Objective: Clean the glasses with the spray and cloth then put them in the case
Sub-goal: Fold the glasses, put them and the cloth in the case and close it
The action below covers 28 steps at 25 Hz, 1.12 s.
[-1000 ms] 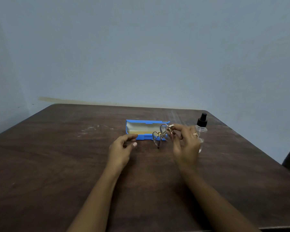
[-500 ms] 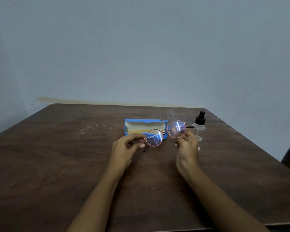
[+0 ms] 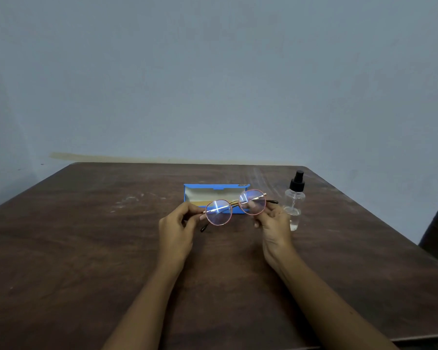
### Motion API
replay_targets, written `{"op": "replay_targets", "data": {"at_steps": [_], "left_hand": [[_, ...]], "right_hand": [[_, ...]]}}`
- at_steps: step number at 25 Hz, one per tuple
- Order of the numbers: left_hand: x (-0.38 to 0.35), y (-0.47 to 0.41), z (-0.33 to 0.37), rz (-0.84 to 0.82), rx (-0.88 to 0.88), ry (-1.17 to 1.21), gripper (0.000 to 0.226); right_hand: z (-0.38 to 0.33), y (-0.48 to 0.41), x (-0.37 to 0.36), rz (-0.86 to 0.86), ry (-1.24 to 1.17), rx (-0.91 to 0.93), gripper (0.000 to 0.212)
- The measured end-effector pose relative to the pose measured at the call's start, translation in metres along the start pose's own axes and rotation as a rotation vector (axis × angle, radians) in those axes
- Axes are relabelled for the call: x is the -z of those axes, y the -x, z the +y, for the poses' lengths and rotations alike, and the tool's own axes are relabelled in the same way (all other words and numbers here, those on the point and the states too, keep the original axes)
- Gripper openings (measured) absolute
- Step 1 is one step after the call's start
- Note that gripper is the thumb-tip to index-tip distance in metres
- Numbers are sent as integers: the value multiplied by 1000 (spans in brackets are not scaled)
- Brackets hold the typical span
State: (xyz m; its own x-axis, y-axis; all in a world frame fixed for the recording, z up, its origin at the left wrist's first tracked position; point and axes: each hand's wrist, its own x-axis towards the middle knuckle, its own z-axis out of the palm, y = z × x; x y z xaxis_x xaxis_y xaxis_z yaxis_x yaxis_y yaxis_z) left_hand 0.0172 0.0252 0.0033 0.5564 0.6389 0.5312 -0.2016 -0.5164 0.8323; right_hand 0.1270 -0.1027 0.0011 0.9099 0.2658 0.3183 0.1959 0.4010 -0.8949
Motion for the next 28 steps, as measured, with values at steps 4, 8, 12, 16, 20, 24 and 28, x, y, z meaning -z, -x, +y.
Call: {"op": "replay_targets", "data": {"at_steps": [4,8,12,16,20,24,28], "left_hand": [[4,-1,-4,57,35,-30,11],[6,-2,-2,74,64,-16,13],[7,-6,-3,102,66,-22,10],[6,-17,-19,114,39,-136,14],[2,-32,-34,117,50,-343,13],[1,-49,-40,105,64,-349,12],[-3,-66,-48,70,95,-326,11]], "right_hand": [[-3,-5,7,-42,51,36,33],[-1,-7,14,-81,128,50,42],[1,-9,15,-107,206,104,28],[6,-13,14,-62,284,149,22],[13,-27,11,-36,477,233,19],[19,-42,3,-38,464,173,21],[28,-57,2,-25,448,78,17]]}}
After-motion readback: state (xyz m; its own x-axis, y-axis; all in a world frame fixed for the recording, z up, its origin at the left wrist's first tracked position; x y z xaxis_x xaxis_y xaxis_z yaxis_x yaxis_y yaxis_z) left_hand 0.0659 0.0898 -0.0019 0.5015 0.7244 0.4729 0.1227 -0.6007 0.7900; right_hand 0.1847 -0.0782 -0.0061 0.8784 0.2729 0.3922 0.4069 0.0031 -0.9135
